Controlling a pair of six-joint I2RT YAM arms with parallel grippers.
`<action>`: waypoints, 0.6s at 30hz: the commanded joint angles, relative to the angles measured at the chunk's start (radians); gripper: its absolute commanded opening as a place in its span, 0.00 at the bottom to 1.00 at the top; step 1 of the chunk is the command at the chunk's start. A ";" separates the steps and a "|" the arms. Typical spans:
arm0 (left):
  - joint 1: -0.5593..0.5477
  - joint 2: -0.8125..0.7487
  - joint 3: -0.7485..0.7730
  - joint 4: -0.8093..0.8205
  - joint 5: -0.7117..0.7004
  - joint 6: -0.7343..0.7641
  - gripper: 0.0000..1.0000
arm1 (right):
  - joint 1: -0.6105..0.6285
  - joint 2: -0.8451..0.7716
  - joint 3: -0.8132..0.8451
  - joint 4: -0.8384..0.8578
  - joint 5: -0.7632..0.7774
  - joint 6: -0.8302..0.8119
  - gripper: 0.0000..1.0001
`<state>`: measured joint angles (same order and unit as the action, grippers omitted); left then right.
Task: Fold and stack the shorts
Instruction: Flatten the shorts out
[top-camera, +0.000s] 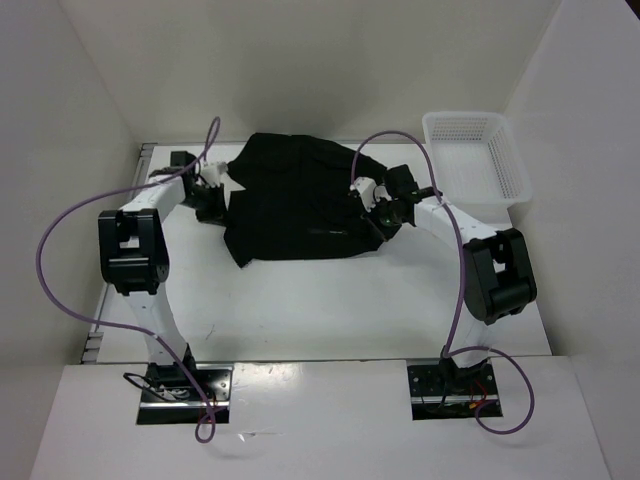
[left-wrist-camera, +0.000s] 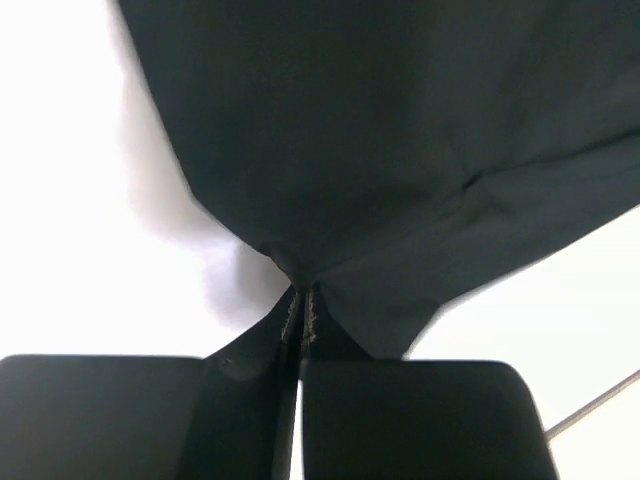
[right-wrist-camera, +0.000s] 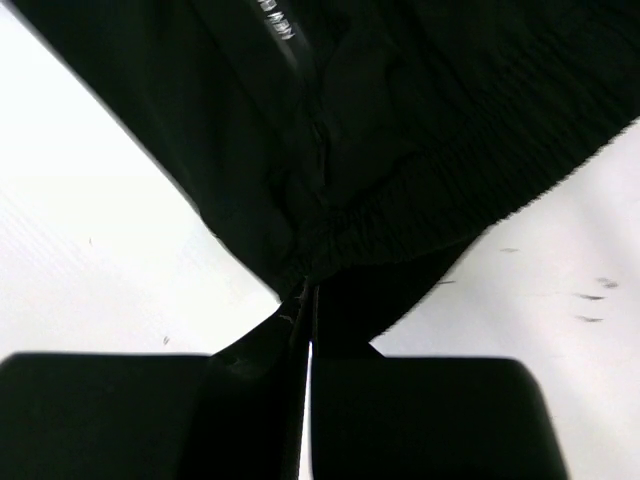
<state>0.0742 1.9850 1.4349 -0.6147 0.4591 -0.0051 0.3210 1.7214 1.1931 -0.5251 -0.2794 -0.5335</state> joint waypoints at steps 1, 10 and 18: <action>0.055 -0.107 0.197 -0.035 0.036 0.005 0.00 | 0.006 -0.005 0.106 0.060 0.008 0.006 0.00; 0.098 -0.251 0.417 -0.157 -0.010 0.005 0.00 | -0.016 -0.034 0.226 0.044 0.017 -0.048 0.00; 0.073 -0.529 -0.091 -0.296 -0.158 0.005 0.00 | -0.016 -0.216 -0.082 -0.056 -0.026 -0.175 0.00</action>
<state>0.1581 1.4822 1.4723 -0.7952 0.4034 -0.0044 0.3161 1.5848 1.1854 -0.4919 -0.2993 -0.6216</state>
